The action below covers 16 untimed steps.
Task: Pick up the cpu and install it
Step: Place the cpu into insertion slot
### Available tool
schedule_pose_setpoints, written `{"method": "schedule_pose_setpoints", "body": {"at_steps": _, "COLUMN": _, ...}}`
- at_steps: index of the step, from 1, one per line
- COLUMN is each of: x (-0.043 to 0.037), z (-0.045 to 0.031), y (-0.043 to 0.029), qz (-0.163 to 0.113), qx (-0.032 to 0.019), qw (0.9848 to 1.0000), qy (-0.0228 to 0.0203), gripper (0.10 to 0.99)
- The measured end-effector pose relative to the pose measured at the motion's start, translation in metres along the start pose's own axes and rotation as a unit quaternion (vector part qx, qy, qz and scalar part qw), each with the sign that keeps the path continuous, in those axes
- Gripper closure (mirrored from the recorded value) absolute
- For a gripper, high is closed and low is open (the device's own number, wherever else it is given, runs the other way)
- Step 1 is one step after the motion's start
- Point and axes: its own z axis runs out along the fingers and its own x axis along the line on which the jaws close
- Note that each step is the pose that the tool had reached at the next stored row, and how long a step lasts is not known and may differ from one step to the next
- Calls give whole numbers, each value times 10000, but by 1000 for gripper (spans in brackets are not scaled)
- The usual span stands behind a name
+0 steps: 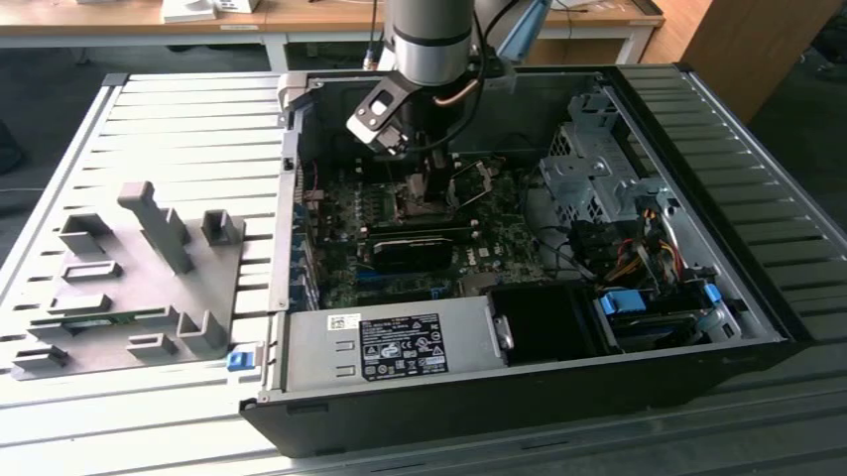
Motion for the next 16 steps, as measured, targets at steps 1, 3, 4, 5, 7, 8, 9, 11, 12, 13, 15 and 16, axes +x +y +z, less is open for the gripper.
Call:
{"method": "schedule_pose_setpoints", "body": {"at_steps": 1, "x": 0, "z": 3, "y": -1, "qz": 0, "qx": 0, "qw": 10000, "qy": 0, "gripper": 545}}
{"method": "schedule_pose_setpoints", "body": {"at_steps": 3, "x": 0, "z": 11, "y": -4, "qz": 0, "qx": 0, "qw": 10000, "qy": 0, "gripper": 545}}
{"method": "schedule_pose_setpoints", "body": {"at_steps": 4, "x": 0, "z": 14, "y": -5, "qz": 0, "qx": 0, "qw": 10000, "qy": 0, "gripper": 545}}
{"method": "schedule_pose_setpoints", "body": {"at_steps": 5, "x": 0, "z": 17, "y": -6, "qz": 0, "qx": 0, "qw": 10000, "qy": 0, "gripper": 545}}
{"method": "schedule_pose_setpoints", "body": {"at_steps": 7, "x": 0, "z": 23, "y": -7, "qz": 0, "qx": 0, "qw": 10000, "qy": 0, "gripper": 545}}
{"method": "schedule_pose_setpoints", "body": {"at_steps": 8, "x": 0, "z": 27, "y": -8, "qz": 0, "qx": 0, "qw": 10000, "qy": 0, "gripper": 545}}
{"method": "schedule_pose_setpoints", "body": {"at_steps": 9, "x": 0, "z": 30, "y": -8, "qz": 0, "qx": 0, "qw": 10000, "qy": 0, "gripper": 545}}
{"method": "schedule_pose_setpoints", "body": {"at_steps": 11, "x": 0, "z": 36, "y": -9, "qz": 0, "qx": 0, "qw": 10000, "qy": 0, "gripper": 545}}
{"method": "schedule_pose_setpoints", "body": {"at_steps": 12, "x": -1, "z": 39, "y": -10, "qz": 0, "qx": 0, "qw": 10000, "qy": 0, "gripper": 545}}
{"method": "schedule_pose_setpoints", "body": {"at_steps": 13, "x": -1, "z": 42, "y": -10, "qz": 0, "qx": 0, "qw": 10000, "qy": 0, "gripper": 545}}
{"method": "schedule_pose_setpoints", "body": {"at_steps": 15, "x": -1, "z": 48, "y": -10, "qz": 0, "qx": 0, "qw": 10000, "qy": 0, "gripper": 545}}
{"method": "schedule_pose_setpoints", "body": {"at_steps": 16, "x": -1, "z": 51, "y": -11, "qz": 0, "qx": 0, "qw": 10000, "qy": 0, "gripper": 545}}
